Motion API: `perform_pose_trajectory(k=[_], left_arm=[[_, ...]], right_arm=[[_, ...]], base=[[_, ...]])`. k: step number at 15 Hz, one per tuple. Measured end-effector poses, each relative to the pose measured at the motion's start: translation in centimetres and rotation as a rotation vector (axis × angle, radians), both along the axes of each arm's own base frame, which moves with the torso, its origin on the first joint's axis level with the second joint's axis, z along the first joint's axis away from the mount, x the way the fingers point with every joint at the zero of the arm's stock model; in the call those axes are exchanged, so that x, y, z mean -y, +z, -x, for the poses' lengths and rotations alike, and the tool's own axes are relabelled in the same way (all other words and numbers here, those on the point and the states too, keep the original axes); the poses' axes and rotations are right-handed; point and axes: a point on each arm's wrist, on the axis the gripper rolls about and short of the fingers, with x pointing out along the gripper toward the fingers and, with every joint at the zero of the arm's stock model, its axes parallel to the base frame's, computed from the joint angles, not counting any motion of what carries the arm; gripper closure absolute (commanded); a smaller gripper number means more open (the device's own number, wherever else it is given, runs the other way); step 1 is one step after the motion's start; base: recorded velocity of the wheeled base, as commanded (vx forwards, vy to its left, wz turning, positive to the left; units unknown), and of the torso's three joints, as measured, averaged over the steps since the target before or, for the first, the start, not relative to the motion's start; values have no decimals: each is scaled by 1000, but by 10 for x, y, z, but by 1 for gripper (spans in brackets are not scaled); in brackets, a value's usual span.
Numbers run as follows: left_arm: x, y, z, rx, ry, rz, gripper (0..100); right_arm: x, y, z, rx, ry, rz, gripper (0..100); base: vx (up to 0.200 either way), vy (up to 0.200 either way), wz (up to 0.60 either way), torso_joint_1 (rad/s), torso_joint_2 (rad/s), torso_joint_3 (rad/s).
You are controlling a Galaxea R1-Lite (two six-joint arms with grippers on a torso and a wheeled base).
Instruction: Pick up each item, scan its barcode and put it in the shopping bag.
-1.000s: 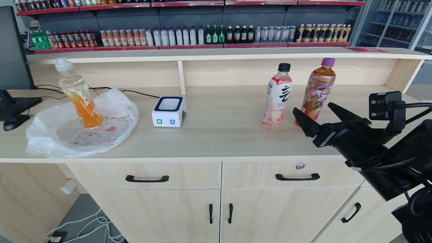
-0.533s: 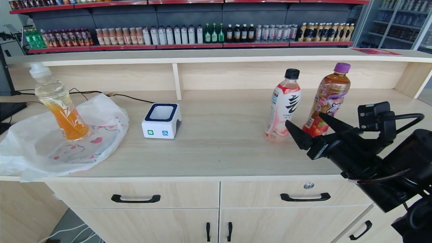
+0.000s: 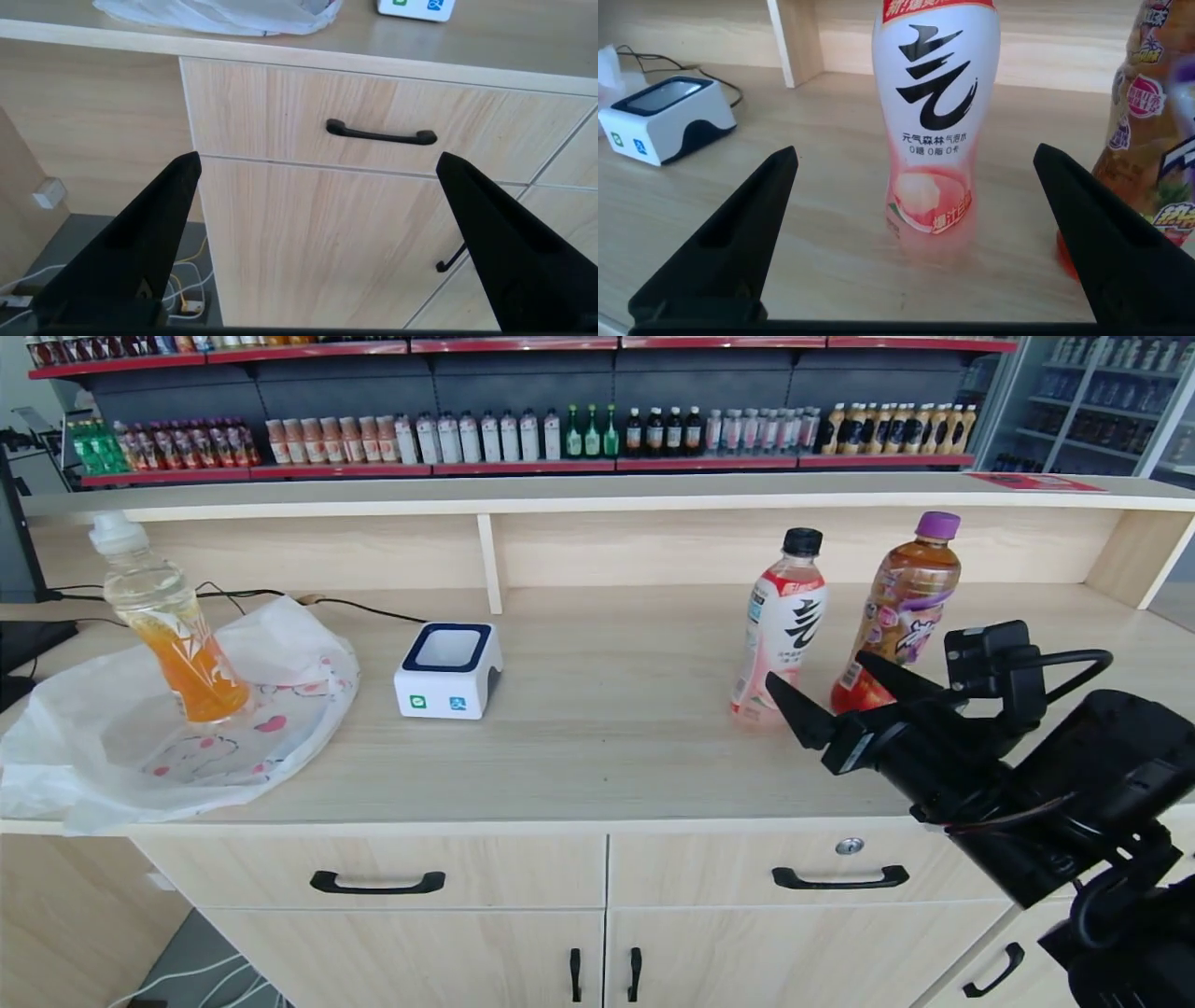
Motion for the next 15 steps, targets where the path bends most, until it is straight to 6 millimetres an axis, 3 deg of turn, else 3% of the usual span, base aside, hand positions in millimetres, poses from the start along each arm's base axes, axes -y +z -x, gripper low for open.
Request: perform_pose_trajectory(k=[15], left_arm=[[0,1,0,10,0,0,0]], right_arm=[[-14,-12,-55,25,-42,-12,0]], base=[[0,0,0,0,0,0]])
